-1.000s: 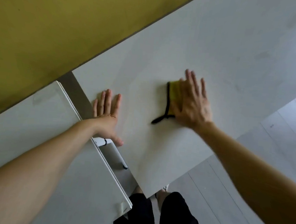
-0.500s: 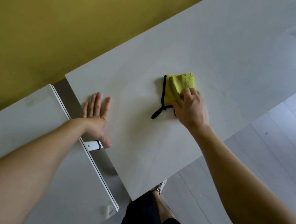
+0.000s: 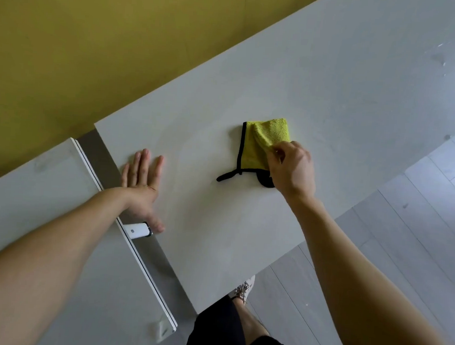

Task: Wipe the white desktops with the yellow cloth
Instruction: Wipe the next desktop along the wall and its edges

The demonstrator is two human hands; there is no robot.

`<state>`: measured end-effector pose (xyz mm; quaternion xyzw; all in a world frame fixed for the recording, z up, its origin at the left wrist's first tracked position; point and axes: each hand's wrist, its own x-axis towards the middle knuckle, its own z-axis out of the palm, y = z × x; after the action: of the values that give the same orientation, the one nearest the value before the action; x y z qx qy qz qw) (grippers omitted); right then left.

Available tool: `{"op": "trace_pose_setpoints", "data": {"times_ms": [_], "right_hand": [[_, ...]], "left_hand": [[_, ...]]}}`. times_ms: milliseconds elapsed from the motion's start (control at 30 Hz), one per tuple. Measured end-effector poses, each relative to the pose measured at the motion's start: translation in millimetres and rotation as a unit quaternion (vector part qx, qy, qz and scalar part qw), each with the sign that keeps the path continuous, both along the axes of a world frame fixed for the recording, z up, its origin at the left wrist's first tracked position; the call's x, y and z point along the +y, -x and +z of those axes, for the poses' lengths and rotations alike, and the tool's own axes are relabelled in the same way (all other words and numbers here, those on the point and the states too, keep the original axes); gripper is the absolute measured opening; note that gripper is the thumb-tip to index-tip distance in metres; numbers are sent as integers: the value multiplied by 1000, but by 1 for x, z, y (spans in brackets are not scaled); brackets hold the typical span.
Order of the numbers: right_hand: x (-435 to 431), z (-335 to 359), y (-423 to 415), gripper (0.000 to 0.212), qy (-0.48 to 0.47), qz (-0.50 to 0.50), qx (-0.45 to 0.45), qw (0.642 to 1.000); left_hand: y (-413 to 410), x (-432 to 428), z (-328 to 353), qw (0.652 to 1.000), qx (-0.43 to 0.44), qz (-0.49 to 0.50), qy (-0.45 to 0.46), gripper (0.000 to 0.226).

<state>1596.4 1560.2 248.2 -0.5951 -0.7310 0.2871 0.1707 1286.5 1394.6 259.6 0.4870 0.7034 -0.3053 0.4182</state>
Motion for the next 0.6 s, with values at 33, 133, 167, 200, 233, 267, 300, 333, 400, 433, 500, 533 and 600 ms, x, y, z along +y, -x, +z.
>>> {"op": "trace_pose_setpoints", "data": {"times_ms": [33,133,167,200,233,267,300,333,400,433,500,533,600], "right_hand": [[4,9,2,20,-23,-37,9,999],[2,30,18,16,-104,-49,37,993],[-2,28,26,17,-85,11,27,996],[-7,24,34,21,-46,82,2,996],[-9,19,38,27,-20,133,-25,991],[-9,14,40,28,-38,152,-43,987],[-3,6,40,28,-86,145,-60,984],[4,0,39,38,-127,128,-75,981],[19,-14,37,70,-136,142,-121,973],[22,-23,38,79,-116,170,-146,968],[21,-36,44,84,-88,178,-165,966],[13,-40,50,84,-80,162,-163,970],[-27,-39,66,83,-83,155,-129,976]], "left_hand": [[0,0,0,1000,2,2,-2,180],[0,0,-1,1000,7,3,-7,181],[1,-1,-1,1000,4,5,-11,181],[1,-2,-2,1000,-1,9,-17,181],[2,-3,-2,1000,-7,12,-24,182],[3,-3,-2,999,-13,13,-30,183],[4,-4,-2,999,-18,11,-33,183],[5,-5,-3,999,-21,9,-35,184],[6,-4,-4,999,-27,11,-36,183],[6,-4,-4,999,-31,11,-36,183],[6,-5,-3,999,-37,4,-36,182],[6,-5,-3,999,-38,1,-36,182],[6,-4,-3,998,-41,9,-40,182]]}}
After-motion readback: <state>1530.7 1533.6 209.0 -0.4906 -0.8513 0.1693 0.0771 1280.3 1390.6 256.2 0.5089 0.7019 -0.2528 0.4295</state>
